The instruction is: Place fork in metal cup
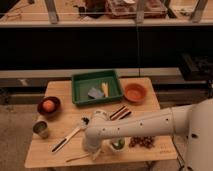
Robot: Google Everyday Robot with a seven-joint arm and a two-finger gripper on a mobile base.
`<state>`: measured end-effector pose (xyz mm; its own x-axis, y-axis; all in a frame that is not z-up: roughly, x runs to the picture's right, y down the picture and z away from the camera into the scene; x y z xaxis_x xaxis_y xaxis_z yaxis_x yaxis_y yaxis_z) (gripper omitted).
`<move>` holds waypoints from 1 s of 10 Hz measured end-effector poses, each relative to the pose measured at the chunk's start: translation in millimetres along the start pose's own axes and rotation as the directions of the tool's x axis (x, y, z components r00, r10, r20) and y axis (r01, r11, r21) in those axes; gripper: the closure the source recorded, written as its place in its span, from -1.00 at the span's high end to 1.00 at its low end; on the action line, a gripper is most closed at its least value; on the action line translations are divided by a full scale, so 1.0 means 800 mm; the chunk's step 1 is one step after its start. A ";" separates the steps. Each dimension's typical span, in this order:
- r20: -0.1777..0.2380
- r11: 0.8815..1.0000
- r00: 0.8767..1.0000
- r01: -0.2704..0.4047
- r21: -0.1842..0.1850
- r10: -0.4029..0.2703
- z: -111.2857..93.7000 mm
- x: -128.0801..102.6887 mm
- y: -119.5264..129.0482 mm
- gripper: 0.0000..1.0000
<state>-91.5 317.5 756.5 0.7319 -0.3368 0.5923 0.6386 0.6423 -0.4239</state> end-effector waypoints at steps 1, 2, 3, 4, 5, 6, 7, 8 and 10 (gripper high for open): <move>-0.004 1.000 1.000 0.001 0.002 -0.001 0.003 0.003 -0.003 -0.56; -0.006 1.000 1.000 0.005 0.001 -0.005 0.003 0.002 -0.003 -0.74; -0.006 1.000 1.000 0.007 0.001 -0.007 0.003 0.002 -0.003 -0.90; -0.007 1.000 1.000 0.006 0.001 -0.006 0.003 0.003 -0.003 -0.99; -0.015 1.000 1.000 0.007 -0.004 -0.007 0.007 0.004 -0.004 -1.00; -0.018 1.000 1.000 0.003 -0.007 -0.003 0.010 0.004 -0.005 -1.00; -0.019 1.000 1.000 0.006 -0.006 -0.006 0.008 0.002 -0.006 -1.00; -0.019 1.000 1.000 0.006 -0.003 -0.007 0.005 0.003 -0.007 -1.00; -0.021 1.000 1.000 0.006 -0.009 -0.006 0.004 0.003 -0.005 -1.00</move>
<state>-92.6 316.6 762.1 0.7329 -0.3547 0.5806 0.6449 0.6339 -0.4269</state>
